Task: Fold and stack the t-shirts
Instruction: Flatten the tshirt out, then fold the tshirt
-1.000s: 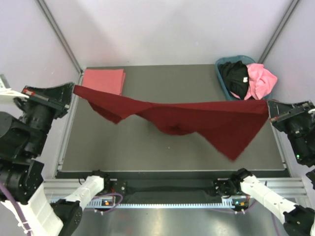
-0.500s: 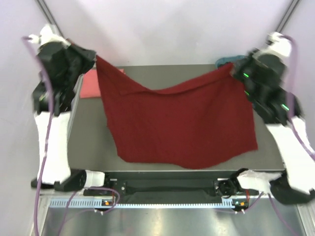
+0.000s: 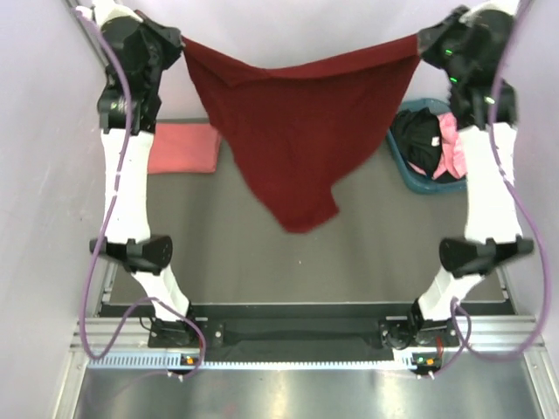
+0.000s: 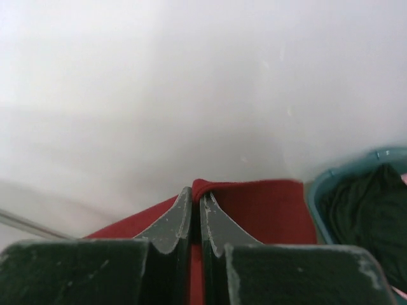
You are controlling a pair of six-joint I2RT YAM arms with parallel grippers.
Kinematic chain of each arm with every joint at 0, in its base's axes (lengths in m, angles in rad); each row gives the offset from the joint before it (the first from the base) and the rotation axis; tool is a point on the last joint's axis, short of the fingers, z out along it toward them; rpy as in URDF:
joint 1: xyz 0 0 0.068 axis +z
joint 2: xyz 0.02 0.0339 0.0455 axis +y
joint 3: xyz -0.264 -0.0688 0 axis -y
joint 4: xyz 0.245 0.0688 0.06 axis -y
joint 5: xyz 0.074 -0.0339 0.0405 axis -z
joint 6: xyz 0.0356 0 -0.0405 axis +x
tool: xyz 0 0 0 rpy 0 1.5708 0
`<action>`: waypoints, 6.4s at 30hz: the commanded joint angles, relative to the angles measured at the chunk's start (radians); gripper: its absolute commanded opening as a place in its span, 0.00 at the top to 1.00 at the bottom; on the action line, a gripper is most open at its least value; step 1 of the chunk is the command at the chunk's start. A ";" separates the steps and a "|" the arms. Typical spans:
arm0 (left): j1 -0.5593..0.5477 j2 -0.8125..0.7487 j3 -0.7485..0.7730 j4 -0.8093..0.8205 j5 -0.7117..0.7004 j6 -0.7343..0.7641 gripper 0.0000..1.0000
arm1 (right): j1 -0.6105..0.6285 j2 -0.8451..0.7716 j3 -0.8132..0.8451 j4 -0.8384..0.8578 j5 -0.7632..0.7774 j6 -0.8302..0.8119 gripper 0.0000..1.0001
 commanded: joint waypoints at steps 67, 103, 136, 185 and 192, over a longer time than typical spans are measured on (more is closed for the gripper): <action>0.008 -0.464 -1.438 0.036 0.024 0.017 1.00 | -0.085 -0.782 -1.760 0.038 0.044 0.184 1.00; -0.005 -0.448 -1.362 -0.115 0.047 0.091 0.46 | -0.060 -0.739 -1.680 -0.112 0.036 0.140 0.67; -0.010 -0.502 -1.826 0.034 0.018 -0.089 0.97 | -0.051 -0.501 -1.727 0.048 0.174 0.141 0.80; -0.008 -0.507 -1.576 -0.001 0.020 0.012 0.64 | 0.052 -0.585 -1.754 -0.161 0.348 0.351 0.85; -0.013 -0.471 -1.564 0.023 0.122 0.032 0.63 | -0.014 -0.555 -1.691 -0.164 0.386 0.324 0.83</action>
